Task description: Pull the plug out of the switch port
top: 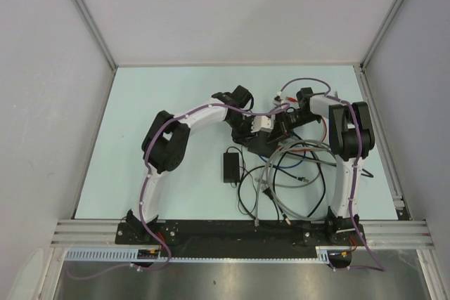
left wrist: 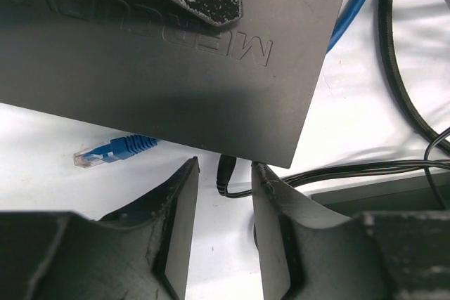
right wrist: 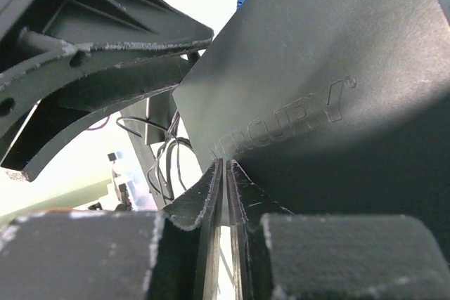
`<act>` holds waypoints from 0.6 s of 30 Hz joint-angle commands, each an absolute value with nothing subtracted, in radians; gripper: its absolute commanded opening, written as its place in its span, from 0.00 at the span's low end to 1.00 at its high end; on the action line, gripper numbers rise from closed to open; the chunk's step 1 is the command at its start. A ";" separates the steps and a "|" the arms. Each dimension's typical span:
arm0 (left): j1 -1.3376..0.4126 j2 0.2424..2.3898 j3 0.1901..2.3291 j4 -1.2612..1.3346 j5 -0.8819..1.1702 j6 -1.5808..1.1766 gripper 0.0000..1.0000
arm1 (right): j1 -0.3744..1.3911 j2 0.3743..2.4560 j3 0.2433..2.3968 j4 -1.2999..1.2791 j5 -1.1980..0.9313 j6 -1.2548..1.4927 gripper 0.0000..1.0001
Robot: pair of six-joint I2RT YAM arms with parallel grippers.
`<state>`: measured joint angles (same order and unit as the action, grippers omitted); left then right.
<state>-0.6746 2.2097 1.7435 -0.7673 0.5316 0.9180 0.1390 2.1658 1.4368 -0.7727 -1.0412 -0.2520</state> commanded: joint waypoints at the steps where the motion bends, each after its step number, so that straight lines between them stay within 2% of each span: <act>1: -0.690 2.207 1.783 -0.779 0.609 0.968 0.38 | 0.144 2.247 1.408 -0.713 -0.822 -0.295 0.13; 8: -0.704 2.214 1.781 -0.851 0.612 1.087 0.34 | 0.144 2.261 1.411 -0.709 -0.819 -0.281 0.13; 12: -0.712 2.220 1.784 -0.887 0.603 1.167 0.25 | 0.144 2.269 1.419 -0.712 -0.819 -0.279 0.13; 16: -0.713 2.218 1.776 -0.882 0.591 1.196 0.20 | 0.144 2.275 1.427 -0.719 -0.818 -0.278 0.13; 18: -0.715 2.218 1.779 -0.868 0.588 1.195 0.12 | 0.144 2.278 1.427 -0.721 -0.818 -0.279 0.13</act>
